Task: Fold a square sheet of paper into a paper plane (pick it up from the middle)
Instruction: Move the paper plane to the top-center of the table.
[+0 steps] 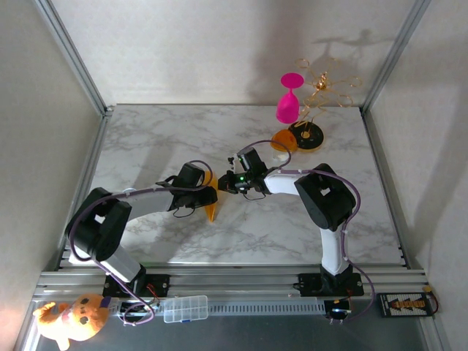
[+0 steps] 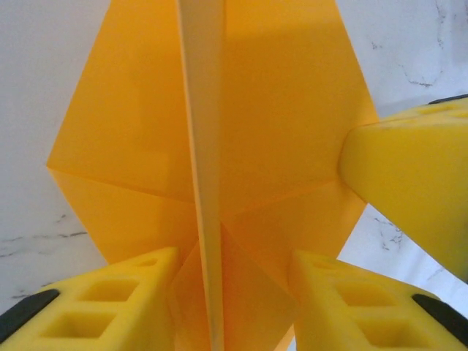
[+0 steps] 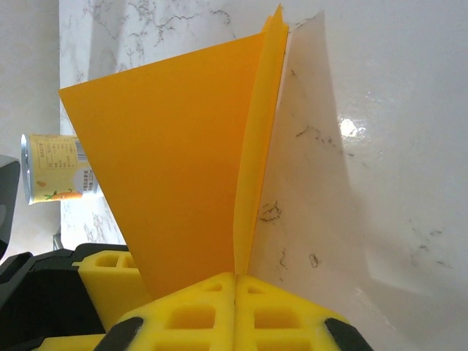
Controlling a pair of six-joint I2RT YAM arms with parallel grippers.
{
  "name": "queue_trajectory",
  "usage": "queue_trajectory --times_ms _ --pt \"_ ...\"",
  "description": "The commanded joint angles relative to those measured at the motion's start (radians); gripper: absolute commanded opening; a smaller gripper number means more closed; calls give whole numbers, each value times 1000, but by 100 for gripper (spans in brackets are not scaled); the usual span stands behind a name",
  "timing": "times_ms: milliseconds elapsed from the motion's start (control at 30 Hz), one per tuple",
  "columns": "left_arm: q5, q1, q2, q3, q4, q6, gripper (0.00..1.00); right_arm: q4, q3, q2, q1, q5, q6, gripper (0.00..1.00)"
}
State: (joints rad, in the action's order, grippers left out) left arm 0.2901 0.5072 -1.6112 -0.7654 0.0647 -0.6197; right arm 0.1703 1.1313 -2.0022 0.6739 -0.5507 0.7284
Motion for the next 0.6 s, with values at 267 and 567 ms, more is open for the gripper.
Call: queue_trajectory --times_ms 267,567 --pt "-68 5 -12 -43 44 -15 22 -6 11 8 1 -1 -3 7" --pt "-77 5 -17 -45 55 -29 18 -6 12 5 1 0 -3 7"
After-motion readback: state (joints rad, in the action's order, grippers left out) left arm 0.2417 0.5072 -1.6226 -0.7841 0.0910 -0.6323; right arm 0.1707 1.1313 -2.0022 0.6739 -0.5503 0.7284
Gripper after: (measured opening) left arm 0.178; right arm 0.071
